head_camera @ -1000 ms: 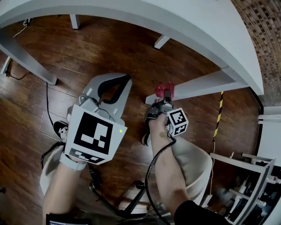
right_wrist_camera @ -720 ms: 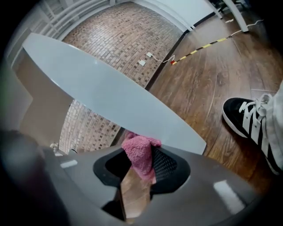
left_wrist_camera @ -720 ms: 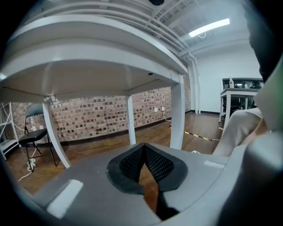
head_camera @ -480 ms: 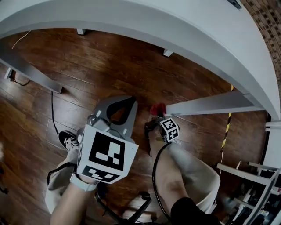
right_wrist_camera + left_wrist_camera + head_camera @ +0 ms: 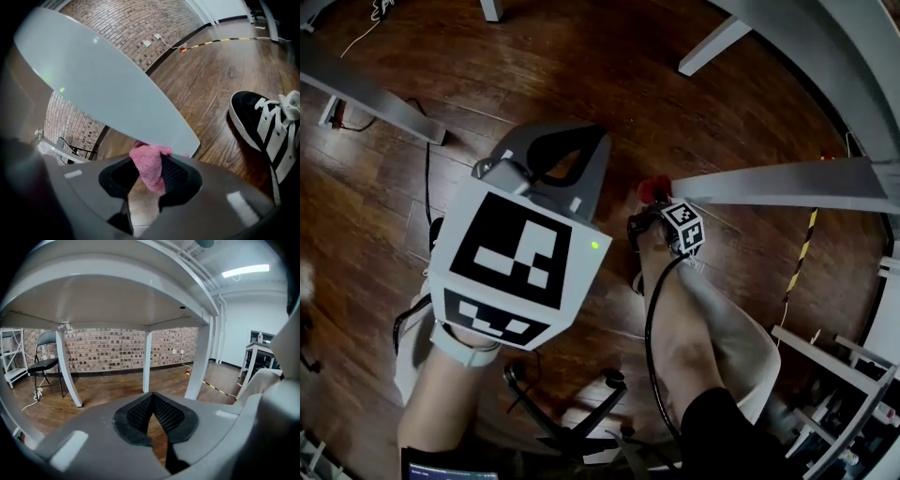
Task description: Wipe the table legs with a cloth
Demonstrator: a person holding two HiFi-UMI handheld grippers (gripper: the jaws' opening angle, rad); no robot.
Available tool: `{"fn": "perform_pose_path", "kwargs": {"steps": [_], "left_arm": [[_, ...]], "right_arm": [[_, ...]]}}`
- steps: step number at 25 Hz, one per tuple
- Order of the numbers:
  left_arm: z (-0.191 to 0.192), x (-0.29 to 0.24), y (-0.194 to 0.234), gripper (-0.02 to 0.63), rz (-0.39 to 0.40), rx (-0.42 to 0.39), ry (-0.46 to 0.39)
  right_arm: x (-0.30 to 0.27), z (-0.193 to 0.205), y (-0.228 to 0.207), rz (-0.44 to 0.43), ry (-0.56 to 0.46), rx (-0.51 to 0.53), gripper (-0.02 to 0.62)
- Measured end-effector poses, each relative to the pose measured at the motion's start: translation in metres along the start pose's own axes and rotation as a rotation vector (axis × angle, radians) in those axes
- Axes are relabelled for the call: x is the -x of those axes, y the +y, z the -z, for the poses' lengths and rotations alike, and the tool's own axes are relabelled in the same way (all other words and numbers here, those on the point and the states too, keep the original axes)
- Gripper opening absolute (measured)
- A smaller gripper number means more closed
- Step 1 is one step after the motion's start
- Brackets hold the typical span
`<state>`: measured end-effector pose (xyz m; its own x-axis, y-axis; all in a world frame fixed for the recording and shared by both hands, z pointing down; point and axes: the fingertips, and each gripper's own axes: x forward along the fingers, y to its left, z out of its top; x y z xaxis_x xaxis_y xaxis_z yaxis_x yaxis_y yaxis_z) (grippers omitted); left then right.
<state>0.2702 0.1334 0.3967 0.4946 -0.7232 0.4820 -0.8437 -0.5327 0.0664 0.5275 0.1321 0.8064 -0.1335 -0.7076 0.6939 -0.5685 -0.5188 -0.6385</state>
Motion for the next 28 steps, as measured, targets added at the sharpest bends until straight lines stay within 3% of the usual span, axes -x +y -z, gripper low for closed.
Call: {"fn": "perform_pose_path", "kwargs": {"steps": [3,5,7,9,10,13,15,19,23,28], "left_arm": [[0.003,0.003,-0.011,0.002,0.04,-0.074,-0.119],[0.032,0.011,-0.015,0.002,0.077,-0.085,-0.188],[0.083,0.024,-0.009,0.002,0.085,-0.032,-0.148],[0.123,0.038,0.005,0.002,0.047,0.004,-0.039],[0.122,0.045,0.014,0.002,0.021,0.024,-0.032],[0.079,0.07,0.042,0.002,-0.006,0.124,-0.158],[0.067,0.088,0.068,0.002,-0.037,0.12,-0.207],[0.093,0.114,0.101,0.002,-0.095,0.148,-0.155],[0.081,0.134,0.111,0.002,-0.094,0.137,-0.153],[0.073,0.158,0.124,0.002,-0.053,0.055,-0.116]], "right_arm": [[0.0,-0.001,-0.003,-0.003,0.033,0.023,0.117],[0.002,-0.001,-0.003,-0.009,0.049,0.03,0.117],[0.004,0.001,-0.002,-0.015,0.059,0.031,0.117],[0.003,0.0,-0.001,-0.014,0.057,0.042,0.117],[0.003,-0.002,-0.001,-0.012,0.047,0.049,0.117],[0.01,-0.004,-0.003,0.004,0.022,0.063,0.117],[0.014,-0.004,0.005,-0.002,0.015,0.07,0.117],[0.023,-0.008,0.019,-0.007,0.018,0.097,0.117],[0.035,-0.006,0.038,-0.021,0.008,0.12,0.117],[0.043,0.043,0.089,-0.071,0.086,0.25,0.117]]}}
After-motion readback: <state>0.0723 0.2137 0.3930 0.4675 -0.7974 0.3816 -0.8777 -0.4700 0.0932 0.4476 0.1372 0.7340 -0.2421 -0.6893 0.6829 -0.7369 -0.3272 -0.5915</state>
